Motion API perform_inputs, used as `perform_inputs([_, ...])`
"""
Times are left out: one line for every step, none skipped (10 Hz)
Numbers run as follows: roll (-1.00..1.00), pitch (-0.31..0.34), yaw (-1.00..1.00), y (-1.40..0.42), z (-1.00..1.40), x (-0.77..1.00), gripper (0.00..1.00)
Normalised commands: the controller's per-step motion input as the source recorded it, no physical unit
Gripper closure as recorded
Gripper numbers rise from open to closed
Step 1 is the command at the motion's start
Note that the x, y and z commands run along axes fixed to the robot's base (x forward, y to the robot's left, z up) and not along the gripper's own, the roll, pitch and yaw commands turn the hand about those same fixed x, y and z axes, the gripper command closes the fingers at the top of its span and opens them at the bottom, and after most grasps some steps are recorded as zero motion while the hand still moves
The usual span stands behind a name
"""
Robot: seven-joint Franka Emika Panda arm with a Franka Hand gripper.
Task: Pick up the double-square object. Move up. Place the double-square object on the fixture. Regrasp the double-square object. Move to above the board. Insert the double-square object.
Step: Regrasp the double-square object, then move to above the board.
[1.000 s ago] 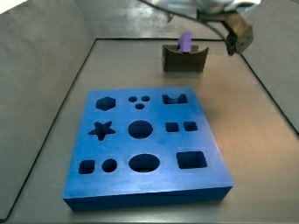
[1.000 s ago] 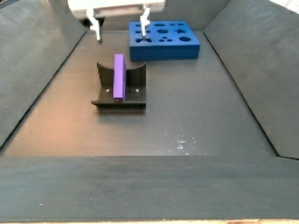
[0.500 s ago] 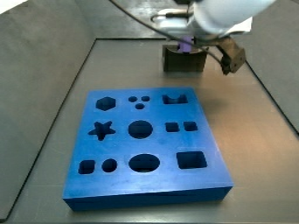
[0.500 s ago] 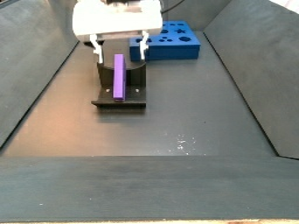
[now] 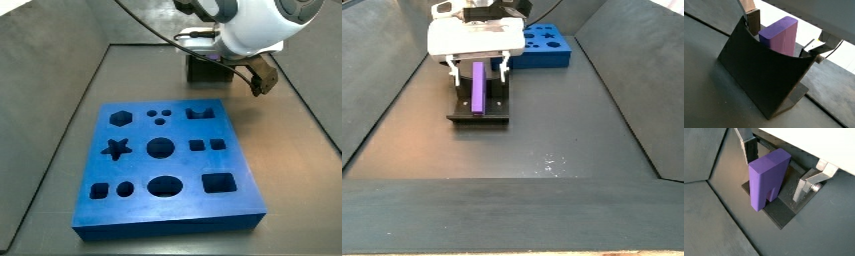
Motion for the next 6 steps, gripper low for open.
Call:
perform_inputs([0.06, -0.024, -0.02, -0.01, -0.17, 0.01, 0.0])
perform_inputs([0.06, -0.024, -0.02, -0.01, -0.17, 0.01, 0.0])
perform_inputs([0.0, 0.0, 0.0, 0.0, 0.0, 0.0, 1.0])
perform_inputs([0.02, -0.175, 0.32, -0.08, 1.0, -0.27, 1.0])
perform_inputs([0.01, -0.184, 0.31, -0.08, 1.0, -0.27, 1.0])
perform_inputs([0.0, -0.241, 0.25, -0.07, 1.0, -0.27, 1.0])
